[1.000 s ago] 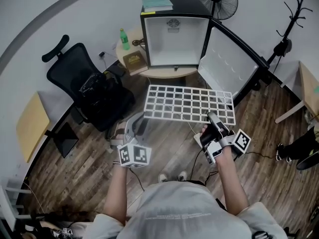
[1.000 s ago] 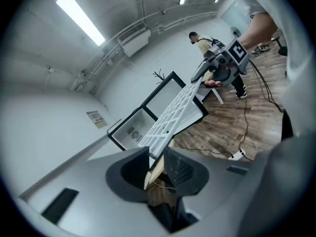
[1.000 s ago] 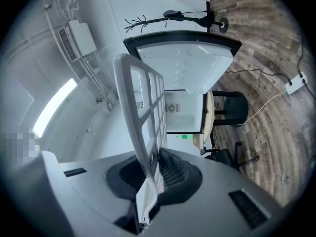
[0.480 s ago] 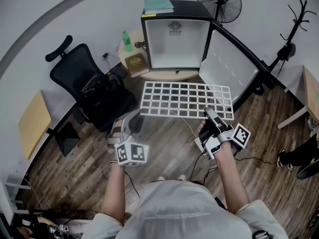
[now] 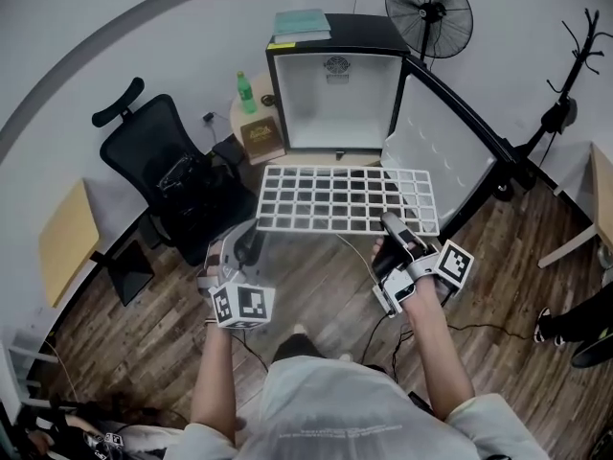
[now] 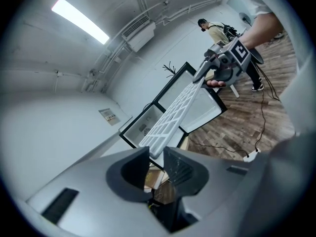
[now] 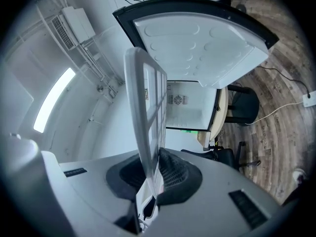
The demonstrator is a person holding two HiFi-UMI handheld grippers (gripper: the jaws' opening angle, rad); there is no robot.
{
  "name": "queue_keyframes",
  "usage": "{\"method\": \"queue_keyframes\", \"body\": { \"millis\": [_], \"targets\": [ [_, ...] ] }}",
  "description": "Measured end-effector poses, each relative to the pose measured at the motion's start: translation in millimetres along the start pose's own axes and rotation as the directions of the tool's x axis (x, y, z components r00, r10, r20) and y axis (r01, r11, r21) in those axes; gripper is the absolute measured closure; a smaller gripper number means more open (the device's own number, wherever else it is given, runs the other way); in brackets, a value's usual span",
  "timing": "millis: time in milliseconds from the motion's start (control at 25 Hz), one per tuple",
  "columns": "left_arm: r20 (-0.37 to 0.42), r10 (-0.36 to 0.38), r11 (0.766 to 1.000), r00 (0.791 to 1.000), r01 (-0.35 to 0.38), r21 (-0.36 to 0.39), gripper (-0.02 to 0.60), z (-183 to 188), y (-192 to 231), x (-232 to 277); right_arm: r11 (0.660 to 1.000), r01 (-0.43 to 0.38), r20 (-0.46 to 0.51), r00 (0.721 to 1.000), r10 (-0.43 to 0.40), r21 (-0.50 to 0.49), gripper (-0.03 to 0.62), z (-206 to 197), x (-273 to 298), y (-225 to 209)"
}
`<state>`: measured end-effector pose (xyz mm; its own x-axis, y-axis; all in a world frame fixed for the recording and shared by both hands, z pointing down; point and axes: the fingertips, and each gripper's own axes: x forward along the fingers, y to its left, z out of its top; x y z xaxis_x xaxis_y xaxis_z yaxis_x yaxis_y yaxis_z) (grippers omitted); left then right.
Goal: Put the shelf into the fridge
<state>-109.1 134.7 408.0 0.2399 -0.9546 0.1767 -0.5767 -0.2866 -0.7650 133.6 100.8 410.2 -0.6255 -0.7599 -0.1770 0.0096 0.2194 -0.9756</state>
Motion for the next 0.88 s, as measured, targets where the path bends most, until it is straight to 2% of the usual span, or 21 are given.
{"method": "queue_keyframes", "body": {
  "millis": [120, 280, 520, 880],
  "targets": [
    [0.010, 0.015, 1.000, 1.000, -0.015, -0.017, 0.492, 0, 0, 12, 1.000, -0.014, -0.003, 1.000, 0.014, -0.013, 0.538, 9, 8, -2],
    [0.033, 0.017, 1.000, 0.999, -0.017, -0.002, 0.492, -8, -7, 29, 0.999, -0.030, 0.004, 1.000, 0.030, -0.020, 0.537, 17, 16, -13],
    [0.069, -0.010, 1.000, 0.998, 0.011, -0.010, 0.492, -29, 37, 132, 0.999, 0.028, 0.029, 0.999, -0.027, -0.034, 0.537, 68, 103, -38],
    [0.129, -0.048, 0.999, 0.990, 0.050, -0.014, 0.492, -49, 98, 242, 0.998, 0.031, 0.087, 0.996, -0.027, -0.048, 0.536, 121, 206, -45]
  ]
}}
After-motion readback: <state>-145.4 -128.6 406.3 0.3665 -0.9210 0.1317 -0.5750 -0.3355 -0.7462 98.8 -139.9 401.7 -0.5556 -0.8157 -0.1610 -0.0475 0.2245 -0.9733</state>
